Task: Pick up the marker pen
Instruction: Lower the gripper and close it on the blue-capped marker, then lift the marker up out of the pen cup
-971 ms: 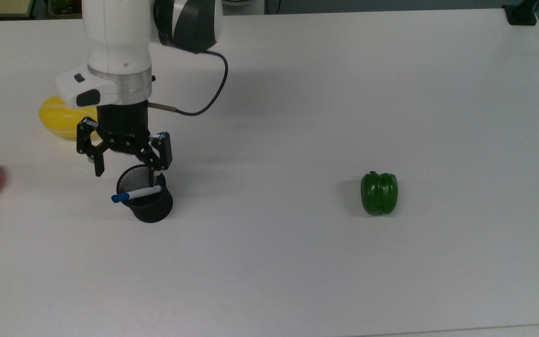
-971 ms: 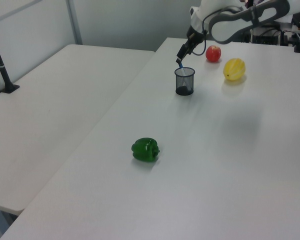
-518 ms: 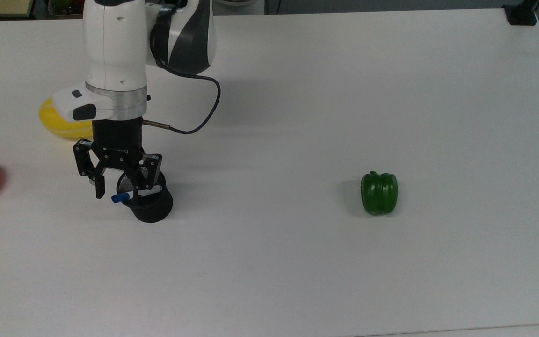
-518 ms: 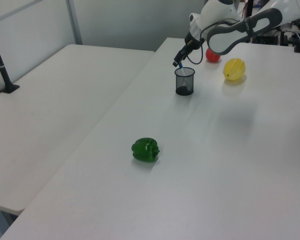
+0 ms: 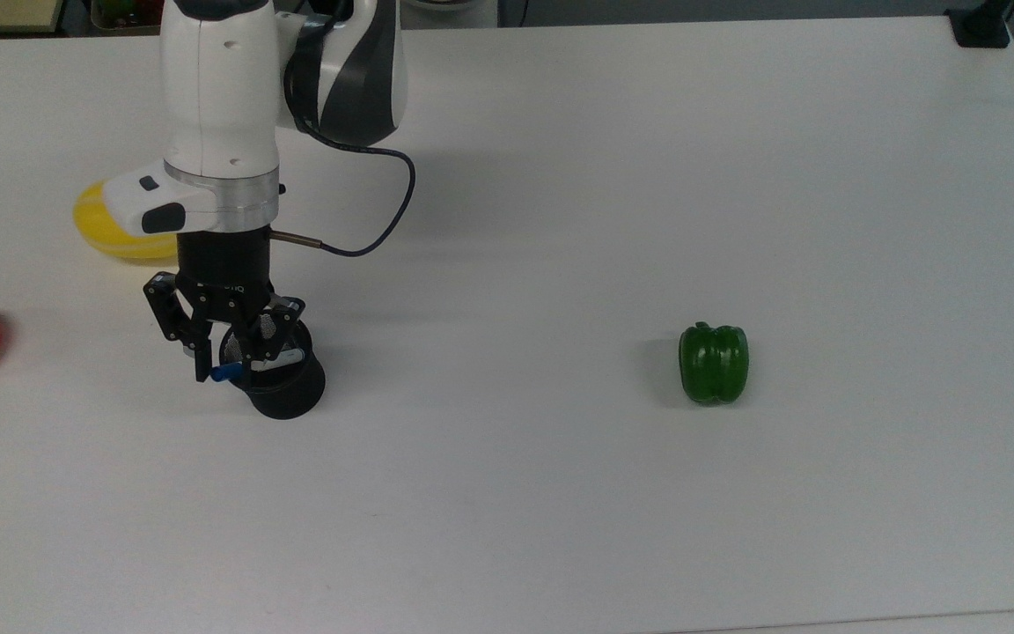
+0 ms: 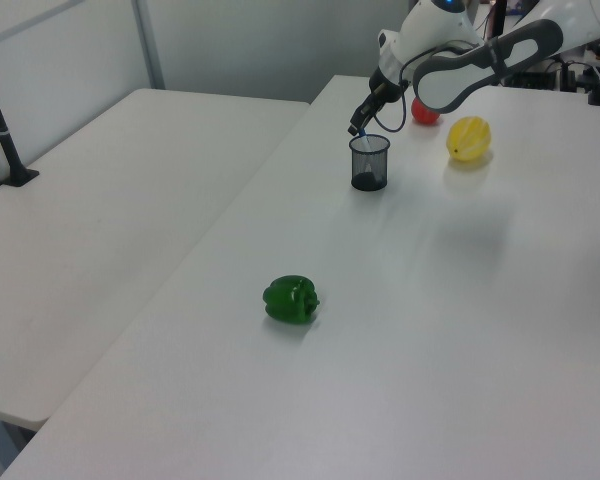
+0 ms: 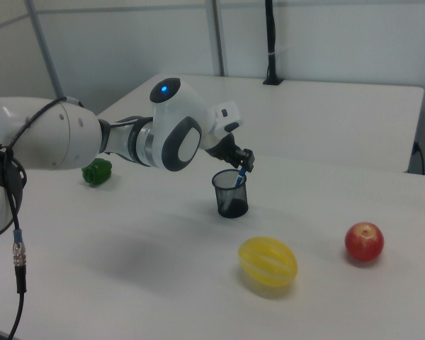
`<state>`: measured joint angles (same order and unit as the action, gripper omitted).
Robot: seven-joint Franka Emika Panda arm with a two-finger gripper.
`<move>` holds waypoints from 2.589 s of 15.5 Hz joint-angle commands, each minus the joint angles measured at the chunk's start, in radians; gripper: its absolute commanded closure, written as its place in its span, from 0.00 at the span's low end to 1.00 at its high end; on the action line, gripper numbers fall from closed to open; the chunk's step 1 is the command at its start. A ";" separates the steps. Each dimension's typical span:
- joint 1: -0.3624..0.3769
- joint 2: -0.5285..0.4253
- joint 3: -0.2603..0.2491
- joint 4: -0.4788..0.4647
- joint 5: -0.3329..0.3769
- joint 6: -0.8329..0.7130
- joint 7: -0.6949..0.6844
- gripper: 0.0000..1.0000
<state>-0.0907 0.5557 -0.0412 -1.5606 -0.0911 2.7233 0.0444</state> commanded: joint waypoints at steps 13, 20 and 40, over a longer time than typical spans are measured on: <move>0.011 -0.028 -0.006 -0.002 -0.004 0.015 0.006 0.93; 0.005 -0.158 -0.005 -0.009 0.002 0.001 0.006 0.93; 0.186 -0.323 0.053 -0.007 0.016 -0.722 0.051 0.93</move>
<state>0.0441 0.2693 0.0181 -1.5353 -0.0936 2.1466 0.0784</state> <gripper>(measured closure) 0.811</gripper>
